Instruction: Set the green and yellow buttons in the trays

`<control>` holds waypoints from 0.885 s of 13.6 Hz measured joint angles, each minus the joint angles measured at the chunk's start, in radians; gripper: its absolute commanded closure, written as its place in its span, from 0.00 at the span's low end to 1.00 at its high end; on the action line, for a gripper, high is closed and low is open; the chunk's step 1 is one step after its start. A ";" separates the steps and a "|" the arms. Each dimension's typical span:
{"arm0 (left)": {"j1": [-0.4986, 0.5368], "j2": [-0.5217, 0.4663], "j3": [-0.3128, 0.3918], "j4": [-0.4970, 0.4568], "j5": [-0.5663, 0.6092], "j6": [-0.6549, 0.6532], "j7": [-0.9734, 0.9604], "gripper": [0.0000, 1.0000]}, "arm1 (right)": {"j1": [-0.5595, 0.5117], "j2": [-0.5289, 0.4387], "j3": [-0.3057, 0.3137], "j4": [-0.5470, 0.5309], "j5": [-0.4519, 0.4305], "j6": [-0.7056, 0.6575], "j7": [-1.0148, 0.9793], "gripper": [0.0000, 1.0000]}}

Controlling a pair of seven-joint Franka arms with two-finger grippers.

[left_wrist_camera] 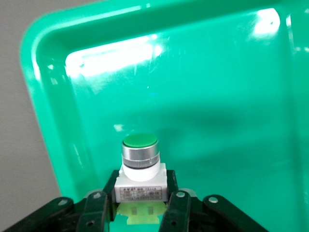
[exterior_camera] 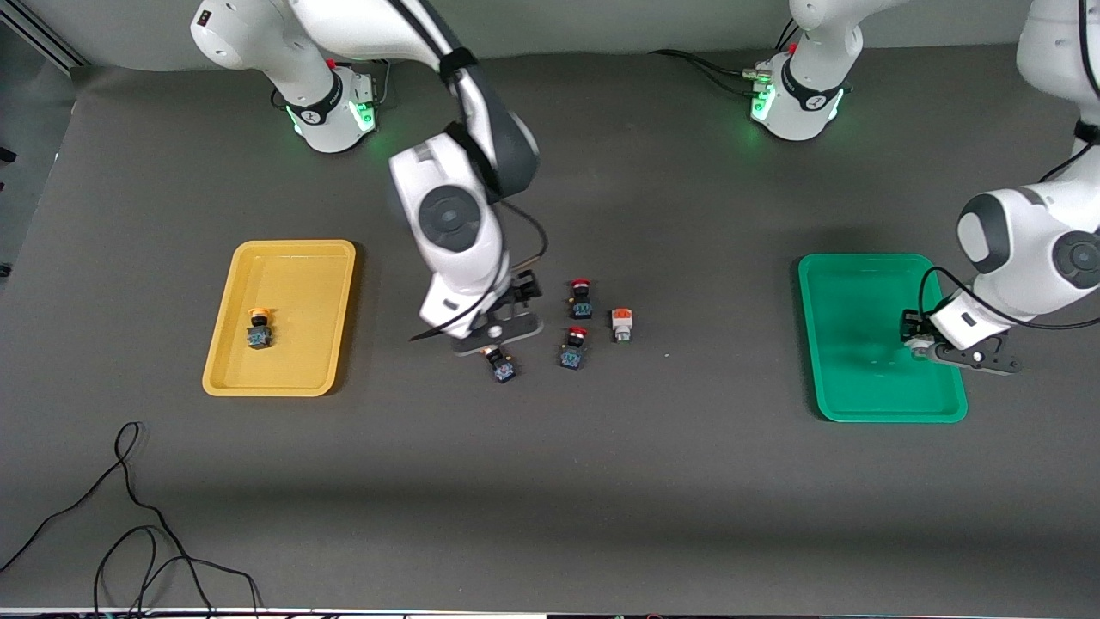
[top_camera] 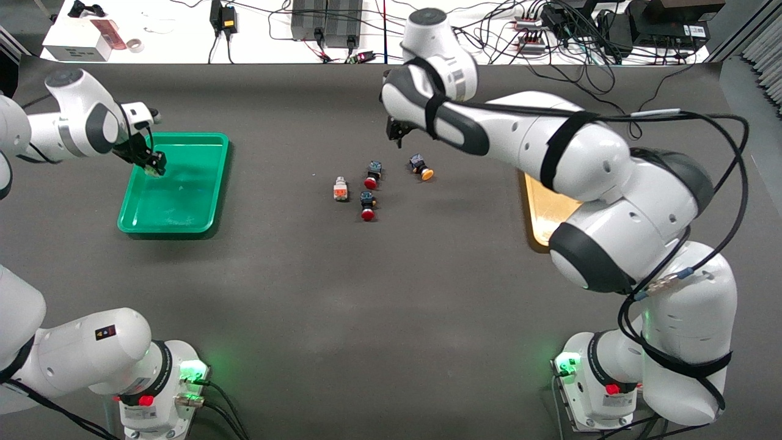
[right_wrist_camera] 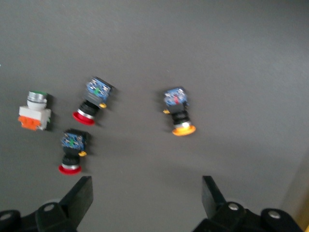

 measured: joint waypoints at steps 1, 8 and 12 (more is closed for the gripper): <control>0.006 0.021 0.000 -0.005 0.000 0.026 0.000 1.00 | -0.006 0.011 0.000 -0.025 0.000 0.069 0.000 0.00; 0.026 0.056 -0.003 -0.005 0.001 0.068 0.001 0.00 | -0.036 0.191 0.092 -0.195 0.027 0.548 -0.032 0.30; 0.026 -0.027 -0.021 0.031 0.001 -0.095 0.000 0.00 | -0.038 0.211 0.093 -0.184 0.037 0.561 -0.032 0.73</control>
